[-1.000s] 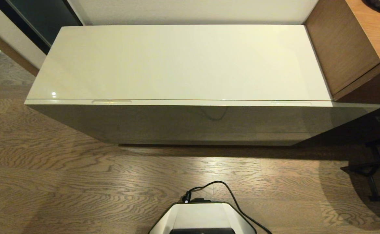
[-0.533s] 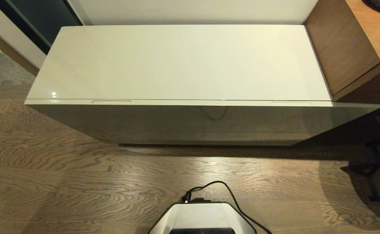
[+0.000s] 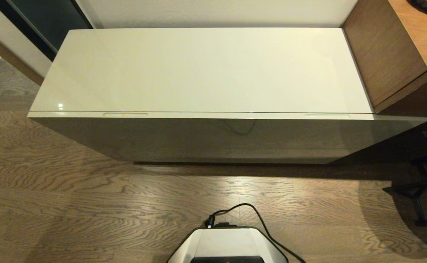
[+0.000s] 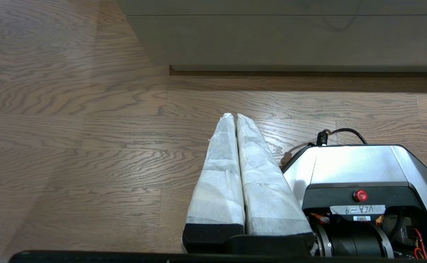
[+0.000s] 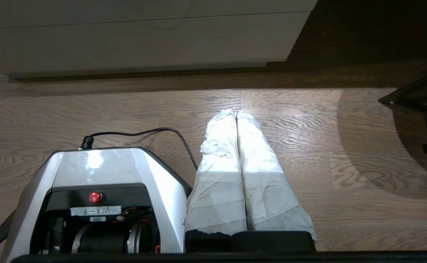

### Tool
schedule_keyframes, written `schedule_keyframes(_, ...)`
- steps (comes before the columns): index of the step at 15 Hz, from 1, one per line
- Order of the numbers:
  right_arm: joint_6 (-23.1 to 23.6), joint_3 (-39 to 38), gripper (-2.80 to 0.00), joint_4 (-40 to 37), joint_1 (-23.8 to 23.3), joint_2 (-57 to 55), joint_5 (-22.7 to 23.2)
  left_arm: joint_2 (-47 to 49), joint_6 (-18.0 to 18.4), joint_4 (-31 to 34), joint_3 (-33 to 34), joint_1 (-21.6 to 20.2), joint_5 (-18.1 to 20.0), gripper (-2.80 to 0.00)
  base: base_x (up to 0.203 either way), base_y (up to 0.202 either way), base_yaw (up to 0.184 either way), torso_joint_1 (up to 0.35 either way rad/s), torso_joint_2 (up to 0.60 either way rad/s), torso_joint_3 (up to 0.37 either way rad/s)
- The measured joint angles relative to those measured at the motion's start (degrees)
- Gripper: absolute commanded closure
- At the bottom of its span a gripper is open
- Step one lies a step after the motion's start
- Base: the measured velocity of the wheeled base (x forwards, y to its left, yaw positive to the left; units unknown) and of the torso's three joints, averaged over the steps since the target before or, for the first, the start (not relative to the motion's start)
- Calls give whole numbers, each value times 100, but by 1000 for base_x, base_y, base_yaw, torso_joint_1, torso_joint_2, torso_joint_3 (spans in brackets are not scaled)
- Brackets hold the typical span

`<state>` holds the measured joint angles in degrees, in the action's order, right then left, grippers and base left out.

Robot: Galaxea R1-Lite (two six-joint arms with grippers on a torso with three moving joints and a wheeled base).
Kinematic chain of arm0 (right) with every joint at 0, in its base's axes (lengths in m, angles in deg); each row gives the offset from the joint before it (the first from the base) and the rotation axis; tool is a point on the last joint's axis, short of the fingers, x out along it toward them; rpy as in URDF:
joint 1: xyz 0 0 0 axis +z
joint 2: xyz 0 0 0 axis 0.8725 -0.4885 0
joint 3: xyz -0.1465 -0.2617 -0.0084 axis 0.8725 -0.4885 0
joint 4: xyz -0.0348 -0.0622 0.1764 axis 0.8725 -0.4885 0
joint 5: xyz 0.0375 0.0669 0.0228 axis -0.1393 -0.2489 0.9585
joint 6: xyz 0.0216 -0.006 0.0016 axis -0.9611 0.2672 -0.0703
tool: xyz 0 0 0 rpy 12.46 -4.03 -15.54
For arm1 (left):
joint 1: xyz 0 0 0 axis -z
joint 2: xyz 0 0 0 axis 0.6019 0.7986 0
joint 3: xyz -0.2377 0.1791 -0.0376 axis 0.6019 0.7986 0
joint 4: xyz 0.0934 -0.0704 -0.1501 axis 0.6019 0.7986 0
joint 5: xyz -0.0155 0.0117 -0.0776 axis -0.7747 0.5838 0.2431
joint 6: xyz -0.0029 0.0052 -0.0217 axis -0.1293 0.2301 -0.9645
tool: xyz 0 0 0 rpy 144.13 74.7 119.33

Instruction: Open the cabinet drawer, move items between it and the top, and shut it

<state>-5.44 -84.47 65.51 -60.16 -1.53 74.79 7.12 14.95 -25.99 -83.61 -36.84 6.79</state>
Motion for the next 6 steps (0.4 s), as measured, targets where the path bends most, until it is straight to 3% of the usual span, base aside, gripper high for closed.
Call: schedule_keyframes(6,-16,26,0,-11,0,0,0,1,1,0,0,0,0,0,0,0,0,0,0,0)
